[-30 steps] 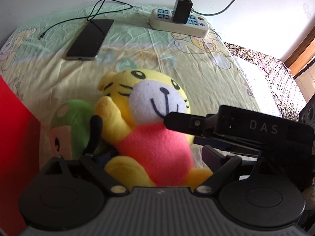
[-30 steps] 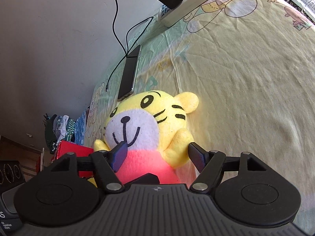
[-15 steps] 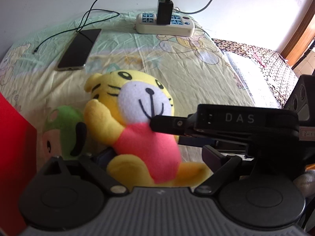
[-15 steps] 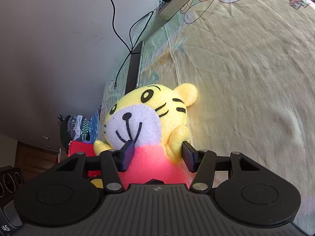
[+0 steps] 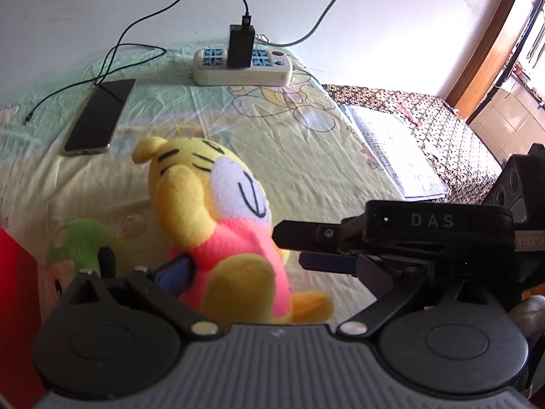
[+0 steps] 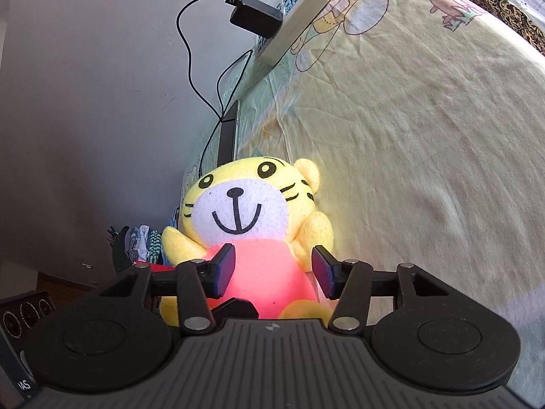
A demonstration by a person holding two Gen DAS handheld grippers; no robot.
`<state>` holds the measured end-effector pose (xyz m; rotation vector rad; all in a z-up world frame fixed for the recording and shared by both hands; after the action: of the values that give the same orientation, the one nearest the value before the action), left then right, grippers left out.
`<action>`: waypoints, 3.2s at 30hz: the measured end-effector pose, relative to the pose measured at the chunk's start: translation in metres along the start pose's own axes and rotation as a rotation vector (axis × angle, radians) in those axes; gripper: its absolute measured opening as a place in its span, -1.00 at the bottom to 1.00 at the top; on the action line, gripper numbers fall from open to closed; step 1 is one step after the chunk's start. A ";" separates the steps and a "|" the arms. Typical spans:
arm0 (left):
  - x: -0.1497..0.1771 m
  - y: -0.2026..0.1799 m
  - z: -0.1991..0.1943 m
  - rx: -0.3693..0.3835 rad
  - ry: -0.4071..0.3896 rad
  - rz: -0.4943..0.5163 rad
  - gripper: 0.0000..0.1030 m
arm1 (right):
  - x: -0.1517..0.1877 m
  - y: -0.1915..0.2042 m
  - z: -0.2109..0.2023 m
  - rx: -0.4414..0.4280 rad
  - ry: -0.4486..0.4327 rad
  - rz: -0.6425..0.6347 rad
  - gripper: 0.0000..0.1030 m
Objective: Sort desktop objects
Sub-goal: 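Reach both grippers to the yellow tiger plush and close on it, then lift the yellow tiger plush and carry it over the red box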
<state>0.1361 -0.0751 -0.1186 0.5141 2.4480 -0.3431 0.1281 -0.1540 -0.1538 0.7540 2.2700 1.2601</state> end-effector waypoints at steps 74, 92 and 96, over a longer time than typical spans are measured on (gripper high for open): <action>0.054 0.128 -0.216 -0.175 -0.345 0.000 0.48 | 0.132 0.198 0.046 -0.348 0.050 -0.315 0.08; 0.098 0.207 -0.186 -0.125 -0.210 0.082 0.48 | 0.182 0.213 0.131 -0.215 -0.026 -0.322 0.09; 0.101 0.211 -0.184 -0.088 -0.204 0.091 0.48 | 0.188 0.207 0.128 -0.201 -0.056 -0.282 0.09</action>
<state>0.0596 0.2070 -0.0618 0.5237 2.2238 -0.2374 0.1140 0.1378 -0.0584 0.3776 2.0782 1.2878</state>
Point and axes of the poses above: each gripper's, at about its wrist camera, not at the fingertips, and z roughly the way its jaws point, y to its left, x to its underside, the point moved 8 cm from there along z, roughly the way its jaws point, and after that the axes turned 8 degrees about z, right-handed, at the moved point
